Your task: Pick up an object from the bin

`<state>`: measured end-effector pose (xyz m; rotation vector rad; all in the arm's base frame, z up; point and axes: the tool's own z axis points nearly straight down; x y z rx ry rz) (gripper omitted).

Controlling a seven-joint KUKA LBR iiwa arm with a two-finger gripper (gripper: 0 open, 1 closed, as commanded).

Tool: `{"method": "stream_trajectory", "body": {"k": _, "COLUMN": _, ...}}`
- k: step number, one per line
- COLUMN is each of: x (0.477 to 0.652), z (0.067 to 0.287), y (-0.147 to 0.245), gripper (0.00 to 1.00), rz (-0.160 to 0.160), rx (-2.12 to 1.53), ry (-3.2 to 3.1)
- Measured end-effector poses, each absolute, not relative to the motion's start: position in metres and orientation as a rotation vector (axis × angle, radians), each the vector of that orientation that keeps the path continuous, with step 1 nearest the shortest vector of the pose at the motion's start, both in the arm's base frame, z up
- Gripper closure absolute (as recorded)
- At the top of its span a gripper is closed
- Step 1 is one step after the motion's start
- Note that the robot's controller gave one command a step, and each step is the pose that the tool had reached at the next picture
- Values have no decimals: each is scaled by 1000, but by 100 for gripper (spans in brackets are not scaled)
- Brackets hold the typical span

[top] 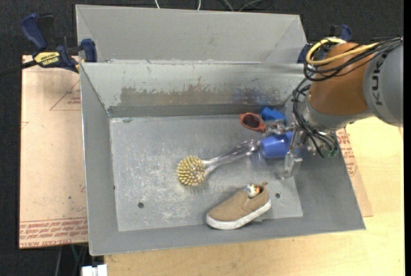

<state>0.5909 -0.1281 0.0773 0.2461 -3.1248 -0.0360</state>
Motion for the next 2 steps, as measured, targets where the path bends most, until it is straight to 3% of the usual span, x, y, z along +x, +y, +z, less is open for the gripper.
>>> {"method": "stream_trajectory", "body": {"k": 1, "x": 581, "z": 90, "y": -140, "gripper": 0, "rz": -2, "rx": 330, "ry": -3132}}
{"method": "stream_trajectory", "body": {"k": 2, "x": 587, "z": 71, "y": -139, "gripper": 0, "rz": -6, "rx": 287, "ry": -3135}}
